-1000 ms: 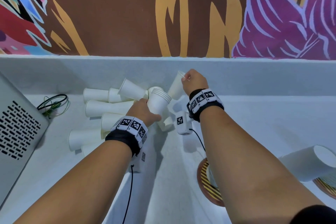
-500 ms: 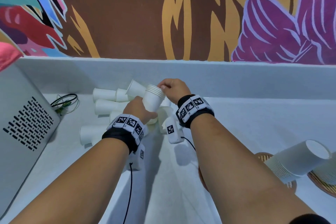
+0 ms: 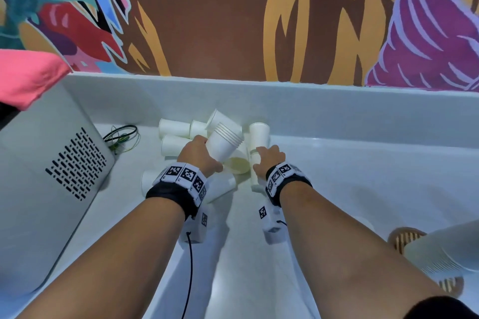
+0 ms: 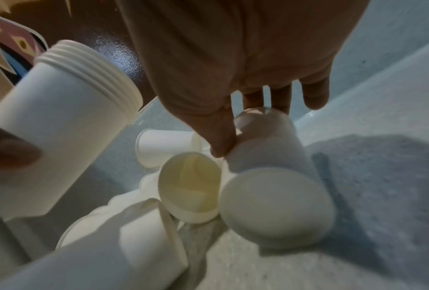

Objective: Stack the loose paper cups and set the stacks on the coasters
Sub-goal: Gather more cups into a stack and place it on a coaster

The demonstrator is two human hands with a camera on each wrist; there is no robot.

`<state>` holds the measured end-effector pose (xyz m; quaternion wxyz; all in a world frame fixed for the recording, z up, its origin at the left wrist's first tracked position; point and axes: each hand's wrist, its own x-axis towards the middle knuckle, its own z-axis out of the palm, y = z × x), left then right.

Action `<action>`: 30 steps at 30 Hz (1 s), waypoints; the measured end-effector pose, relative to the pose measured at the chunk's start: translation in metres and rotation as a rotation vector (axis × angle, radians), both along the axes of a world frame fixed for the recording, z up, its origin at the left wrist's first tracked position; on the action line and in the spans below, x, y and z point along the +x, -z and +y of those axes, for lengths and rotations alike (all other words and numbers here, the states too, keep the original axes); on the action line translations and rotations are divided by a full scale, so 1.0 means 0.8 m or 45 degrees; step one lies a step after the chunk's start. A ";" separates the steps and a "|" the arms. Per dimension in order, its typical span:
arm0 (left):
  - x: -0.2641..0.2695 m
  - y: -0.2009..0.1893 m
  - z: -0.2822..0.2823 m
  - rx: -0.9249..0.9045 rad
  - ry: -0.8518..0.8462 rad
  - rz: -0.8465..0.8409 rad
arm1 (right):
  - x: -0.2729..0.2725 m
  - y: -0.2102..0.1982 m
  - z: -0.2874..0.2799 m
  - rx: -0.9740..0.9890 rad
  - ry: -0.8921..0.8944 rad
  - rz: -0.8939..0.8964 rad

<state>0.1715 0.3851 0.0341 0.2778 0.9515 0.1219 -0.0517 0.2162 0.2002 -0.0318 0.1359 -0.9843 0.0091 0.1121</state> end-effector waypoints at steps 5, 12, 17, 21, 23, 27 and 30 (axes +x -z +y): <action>0.002 -0.001 0.010 0.007 0.002 0.035 | 0.012 -0.022 0.002 0.009 0.031 -0.005; 0.000 0.003 0.005 0.040 -0.005 0.039 | 0.027 -0.122 -0.009 0.643 0.195 -0.543; -0.002 -0.001 -0.004 0.021 0.001 0.016 | 0.014 -0.146 0.014 0.803 0.084 -0.617; -0.004 -0.005 -0.009 -0.011 -0.025 -0.065 | 0.000 -0.125 0.039 0.877 -0.087 -0.442; -0.005 -0.005 -0.005 -0.032 -0.045 -0.059 | -0.006 -0.116 0.045 0.862 -0.145 -0.340; -0.009 0.000 0.009 -0.033 -0.089 -0.023 | -0.005 -0.098 0.036 0.865 0.037 -0.260; -0.011 0.000 0.014 -0.013 -0.113 0.002 | 0.001 -0.061 0.035 0.509 0.025 0.039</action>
